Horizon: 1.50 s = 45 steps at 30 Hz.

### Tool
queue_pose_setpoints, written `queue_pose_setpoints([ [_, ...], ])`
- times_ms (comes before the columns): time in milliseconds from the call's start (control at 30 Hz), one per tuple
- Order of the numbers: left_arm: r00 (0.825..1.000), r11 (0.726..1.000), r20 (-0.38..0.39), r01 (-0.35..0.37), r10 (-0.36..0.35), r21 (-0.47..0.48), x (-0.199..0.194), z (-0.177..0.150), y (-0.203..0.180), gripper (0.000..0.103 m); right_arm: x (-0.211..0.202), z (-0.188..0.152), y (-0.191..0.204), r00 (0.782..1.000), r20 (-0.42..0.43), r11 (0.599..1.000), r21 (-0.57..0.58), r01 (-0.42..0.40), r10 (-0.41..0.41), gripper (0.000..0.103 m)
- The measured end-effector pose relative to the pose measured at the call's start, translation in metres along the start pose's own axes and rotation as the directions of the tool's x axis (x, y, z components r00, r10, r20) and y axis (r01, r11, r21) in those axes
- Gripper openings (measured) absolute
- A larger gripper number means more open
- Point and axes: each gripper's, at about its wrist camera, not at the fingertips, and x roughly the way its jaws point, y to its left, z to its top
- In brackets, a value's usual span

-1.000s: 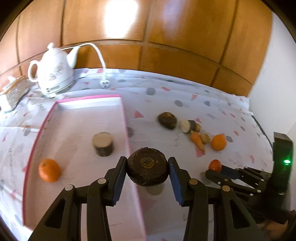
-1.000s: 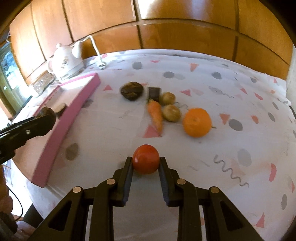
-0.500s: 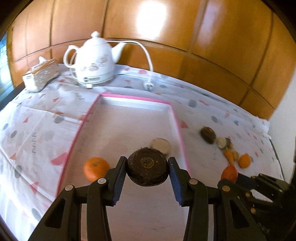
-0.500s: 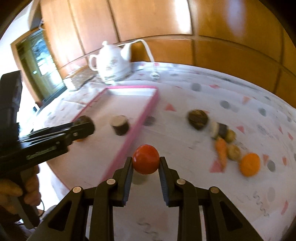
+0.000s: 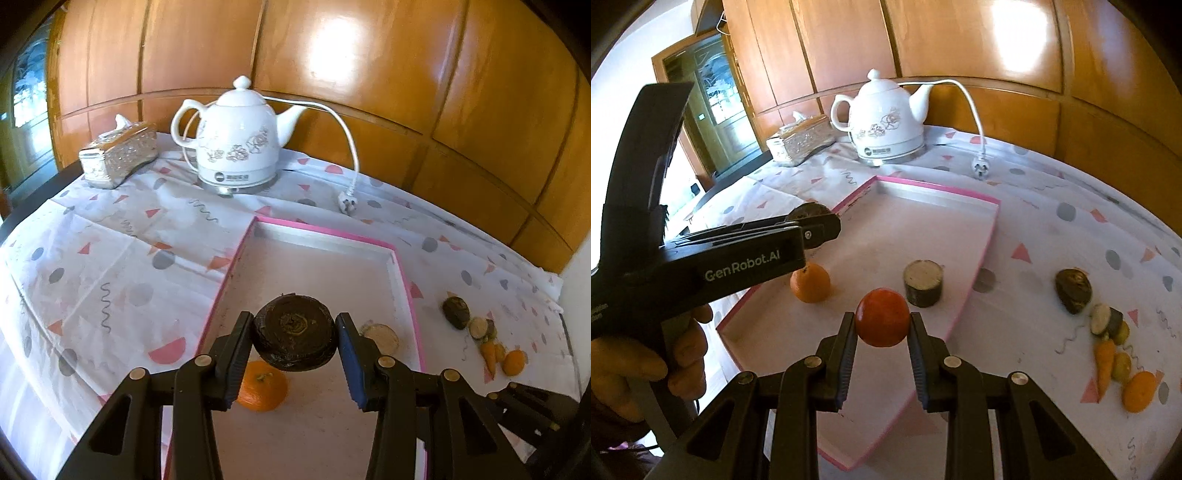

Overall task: Organize fruits
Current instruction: 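Carry the root slice and tomato into the pink tray and release both, then grasp a small yellow-green round fruit with the right gripper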

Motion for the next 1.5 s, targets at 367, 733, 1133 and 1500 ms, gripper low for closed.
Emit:
queue_pose_setpoints([
  [367, 1.0, 1.0, -0.009, 0.01, -0.01, -0.022, -0.003, -0.004, 0.001, 0.051, 0.004, 0.0, -0.002, 1.0, 0.01, 0.999, 0.052, -0.005, 0.005, 0.034],
  [733, 0.997, 0.997, -0.027, 0.067, -0.066, 0.03, -0.008, -0.014, -0.022, 0.051, -0.013, -0.023, -0.041, 0.999, 0.022, 0.977, 0.21, 0.038, -0.044, 0.034],
  [1133, 0.983, 0.977, -0.071, 0.174, -0.167, 0.12, -0.009, -0.023, -0.061, 0.051, -0.05, -0.075, -0.128, 0.986, 0.007, 0.875, 0.463, 0.142, -0.164, 0.033],
  [1500, 0.968, 0.952, -0.135, 0.236, -0.212, 0.196, -0.003, -0.038, -0.097, 0.054, -0.056, -0.092, -0.187, 0.986, 0.004, 0.808, 0.574, 0.133, -0.165, 0.033],
])
